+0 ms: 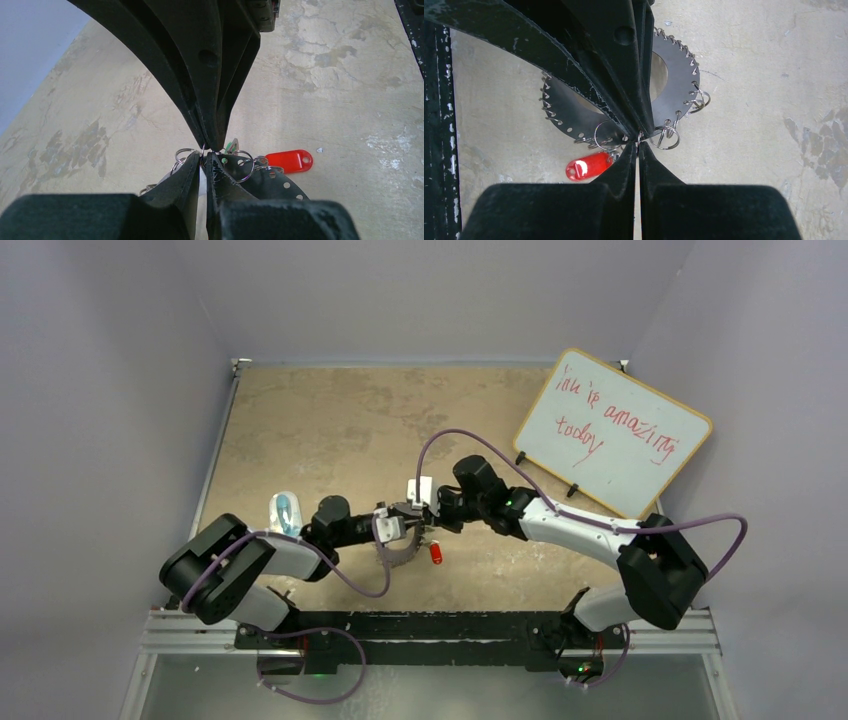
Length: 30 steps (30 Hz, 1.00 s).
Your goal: Put the keys on the keyring
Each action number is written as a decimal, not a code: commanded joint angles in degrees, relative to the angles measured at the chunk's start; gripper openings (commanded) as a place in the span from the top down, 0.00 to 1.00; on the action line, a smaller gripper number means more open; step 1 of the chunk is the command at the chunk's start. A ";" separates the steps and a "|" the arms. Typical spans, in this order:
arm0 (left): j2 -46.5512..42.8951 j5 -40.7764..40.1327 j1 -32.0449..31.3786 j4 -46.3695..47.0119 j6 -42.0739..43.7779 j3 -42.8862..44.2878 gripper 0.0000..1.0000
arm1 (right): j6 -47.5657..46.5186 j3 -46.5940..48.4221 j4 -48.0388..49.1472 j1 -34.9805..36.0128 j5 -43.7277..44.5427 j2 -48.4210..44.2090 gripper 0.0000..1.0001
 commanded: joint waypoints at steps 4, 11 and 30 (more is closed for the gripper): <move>0.69 0.50 -0.53 -1.92 0.80 3.16 1.00 | -1.12 2.89 0.30 0.42 -2.14 -1.10 1.00; -0.21 -2.05 -0.59 -4.02 -0.09 3.14 1.00 | -0.85 2.94 -0.01 0.37 -1.21 -1.47 1.00; 7.21 -5.40 -0.58 39.97 -22.94 -7.66 1.00 | 8.91 -12.36 28.17 -7.51 -15.92 -13.17 0.61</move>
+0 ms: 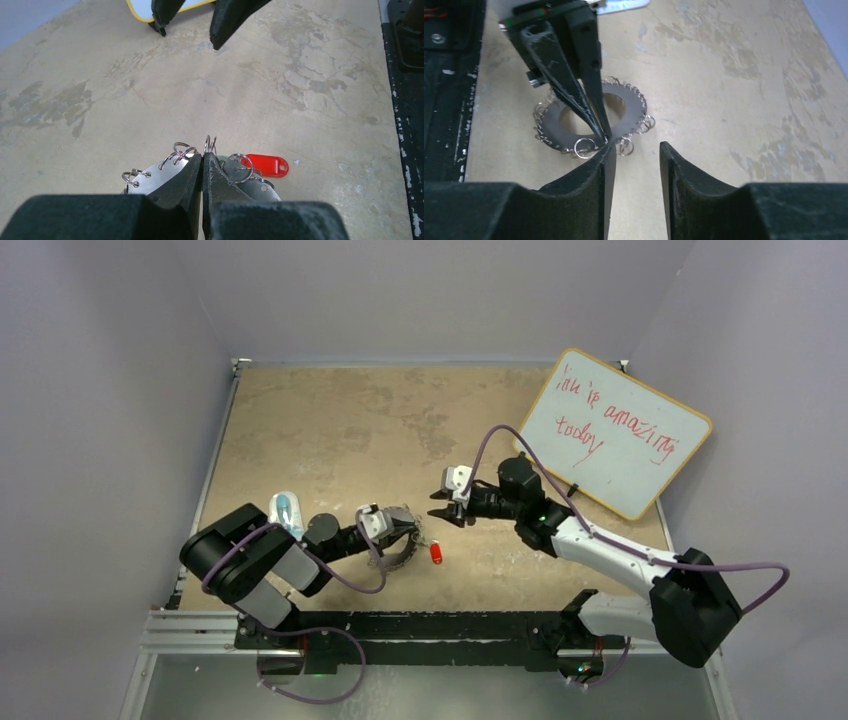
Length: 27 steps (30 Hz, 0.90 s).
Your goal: Put the keys on the keyring
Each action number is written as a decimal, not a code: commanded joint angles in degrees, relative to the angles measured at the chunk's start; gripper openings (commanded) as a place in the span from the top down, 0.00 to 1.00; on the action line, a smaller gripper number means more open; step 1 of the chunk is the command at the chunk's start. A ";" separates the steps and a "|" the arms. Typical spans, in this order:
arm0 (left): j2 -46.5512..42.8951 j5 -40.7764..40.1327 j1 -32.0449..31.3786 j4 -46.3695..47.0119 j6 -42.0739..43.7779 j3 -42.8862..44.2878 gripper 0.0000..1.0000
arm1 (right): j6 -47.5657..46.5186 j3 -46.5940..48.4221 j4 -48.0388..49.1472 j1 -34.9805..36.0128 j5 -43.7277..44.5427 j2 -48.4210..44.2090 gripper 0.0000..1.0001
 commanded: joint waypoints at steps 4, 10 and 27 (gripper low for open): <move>-2.83 2.21 -0.17 19.61 -3.55 -0.81 1.00 | 1.49 -1.76 9.67 -0.70 -10.52 0.38 0.68; -6.30 3.44 -0.17 19.52 -2.58 -1.62 1.00 | 0.94 -1.67 10.66 -0.83 -12.95 1.30 0.66; -11.76 2.80 -0.18 18.87 -2.41 -2.33 1.00 | -1.35 0.32 11.00 -0.79 -18.08 7.10 0.69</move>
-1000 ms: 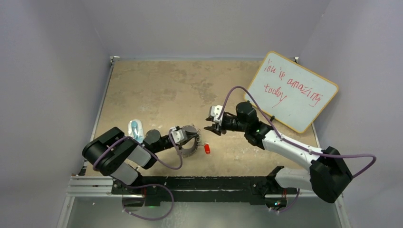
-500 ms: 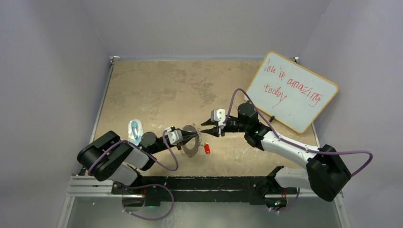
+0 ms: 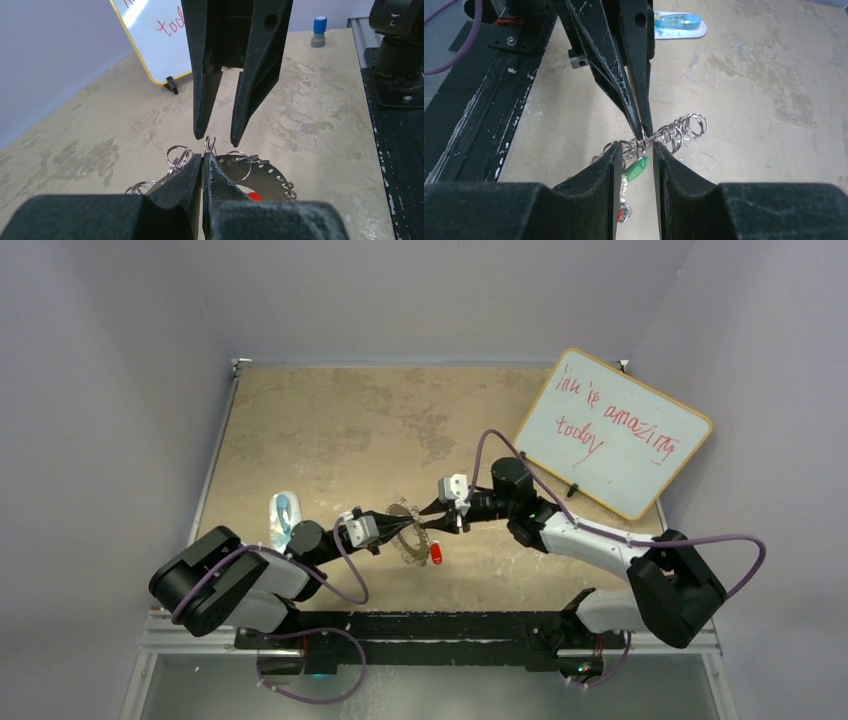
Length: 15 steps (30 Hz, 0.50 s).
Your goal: Put the keys on the keyring
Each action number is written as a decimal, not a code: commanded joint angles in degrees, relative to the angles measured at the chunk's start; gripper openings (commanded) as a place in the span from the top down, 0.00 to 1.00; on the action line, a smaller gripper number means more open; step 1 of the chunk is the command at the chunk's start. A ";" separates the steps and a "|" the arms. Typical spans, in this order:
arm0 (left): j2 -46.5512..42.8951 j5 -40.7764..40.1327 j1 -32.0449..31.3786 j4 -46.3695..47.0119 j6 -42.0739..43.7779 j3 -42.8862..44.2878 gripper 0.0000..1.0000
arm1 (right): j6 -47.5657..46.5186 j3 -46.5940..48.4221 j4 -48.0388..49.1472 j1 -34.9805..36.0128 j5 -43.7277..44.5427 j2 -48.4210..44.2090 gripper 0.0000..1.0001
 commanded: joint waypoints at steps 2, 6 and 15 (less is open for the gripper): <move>-1.50 1.03 -0.24 15.05 -0.09 -0.21 1.00 | -1.47 2.18 2.11 -0.26 -2.14 2.27 0.70; -1.78 1.14 -0.17 14.71 -0.15 -0.08 1.00 | -1.49 3.17 2.22 -0.26 -2.32 3.62 0.79; -1.83 1.26 -0.18 14.34 -0.12 -0.12 1.00 | -1.41 4.53 1.63 -0.26 -3.06 4.78 1.00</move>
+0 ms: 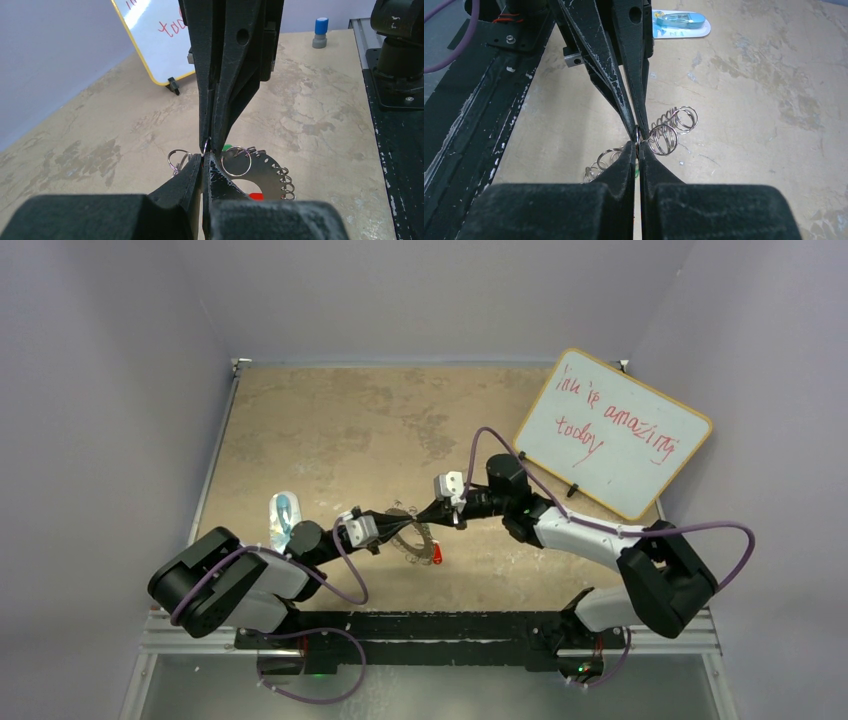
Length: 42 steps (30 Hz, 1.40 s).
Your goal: Put the keys on the keyring
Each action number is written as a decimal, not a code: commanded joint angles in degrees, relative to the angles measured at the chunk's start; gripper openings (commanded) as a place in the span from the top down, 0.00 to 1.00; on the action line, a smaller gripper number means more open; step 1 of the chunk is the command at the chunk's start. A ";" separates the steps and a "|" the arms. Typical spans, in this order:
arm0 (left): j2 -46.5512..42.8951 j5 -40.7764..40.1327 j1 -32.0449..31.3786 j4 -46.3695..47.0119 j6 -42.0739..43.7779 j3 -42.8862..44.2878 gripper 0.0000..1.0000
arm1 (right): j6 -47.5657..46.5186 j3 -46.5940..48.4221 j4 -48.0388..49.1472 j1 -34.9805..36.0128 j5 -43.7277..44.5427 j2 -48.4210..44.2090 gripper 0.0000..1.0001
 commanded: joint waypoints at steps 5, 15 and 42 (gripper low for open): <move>-2.18 0.93 -0.18 12.51 0.53 0.02 1.00 | -2.04 3.89 -2.41 -0.22 0.43 0.62 1.00; -11.23 -4.41 -0.18 -11.14 8.82 2.54 0.68 | -4.39 10.38 -20.71 0.34 15.60 2.01 1.00; 5.04 4.03 -0.85 -14.49 17.59 6.59 0.65 | -9.49 16.64 -37.29 9.59 27.27 4.95 1.00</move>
